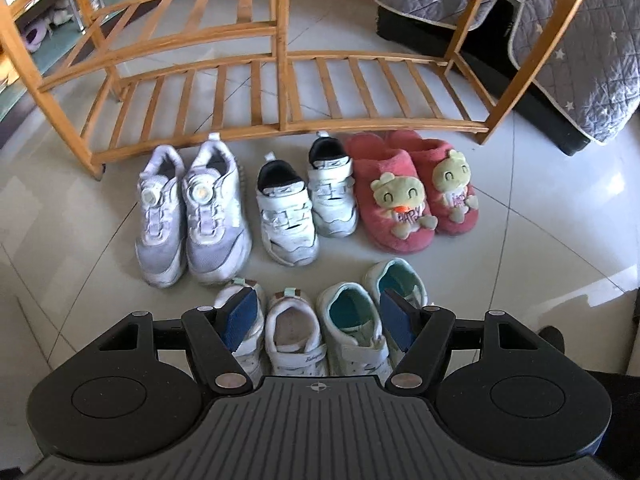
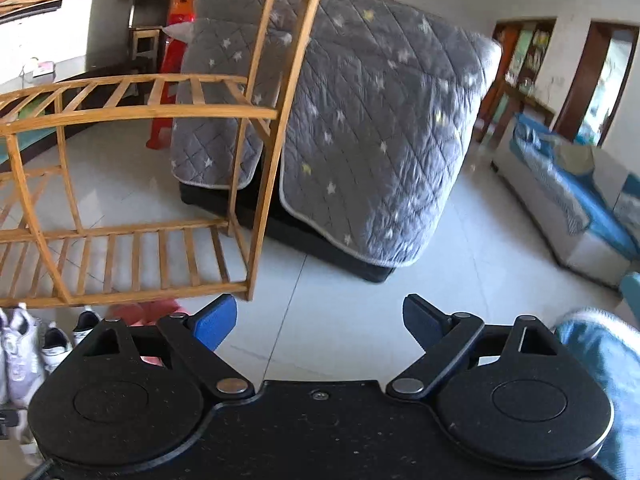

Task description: Organize scattered shoes

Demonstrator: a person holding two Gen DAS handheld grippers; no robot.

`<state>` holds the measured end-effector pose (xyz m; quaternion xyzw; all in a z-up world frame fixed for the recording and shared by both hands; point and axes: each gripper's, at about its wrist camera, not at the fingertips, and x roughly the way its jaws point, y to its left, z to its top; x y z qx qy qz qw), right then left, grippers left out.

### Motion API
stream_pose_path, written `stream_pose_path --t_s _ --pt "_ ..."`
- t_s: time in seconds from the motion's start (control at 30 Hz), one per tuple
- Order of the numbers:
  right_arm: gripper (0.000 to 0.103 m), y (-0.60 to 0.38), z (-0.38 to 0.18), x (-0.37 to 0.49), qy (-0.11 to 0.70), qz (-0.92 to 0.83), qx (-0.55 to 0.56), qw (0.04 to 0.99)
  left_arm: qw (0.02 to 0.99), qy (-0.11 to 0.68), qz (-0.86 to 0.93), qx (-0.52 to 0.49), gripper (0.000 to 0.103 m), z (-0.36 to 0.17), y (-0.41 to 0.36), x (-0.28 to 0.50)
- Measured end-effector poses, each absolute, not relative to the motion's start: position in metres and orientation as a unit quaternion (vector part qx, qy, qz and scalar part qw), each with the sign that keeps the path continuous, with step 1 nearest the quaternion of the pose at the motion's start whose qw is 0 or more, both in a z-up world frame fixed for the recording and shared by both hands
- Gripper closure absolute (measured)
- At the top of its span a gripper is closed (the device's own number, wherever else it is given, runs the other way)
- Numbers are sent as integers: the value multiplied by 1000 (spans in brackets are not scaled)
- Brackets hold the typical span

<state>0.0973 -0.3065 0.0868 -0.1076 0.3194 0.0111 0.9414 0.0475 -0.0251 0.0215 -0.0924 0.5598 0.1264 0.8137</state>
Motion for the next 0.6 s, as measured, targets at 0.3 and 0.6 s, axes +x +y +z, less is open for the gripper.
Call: stream_pose_path --t_s 0.3,0.6 --pt "11 -313 80 97 348 10 -90 933 807 571 118 -88 34 18 -33 41" --pt "11 -327 79 103 366 5 -56 929 815 559 128 -81 34 31 -34 35"
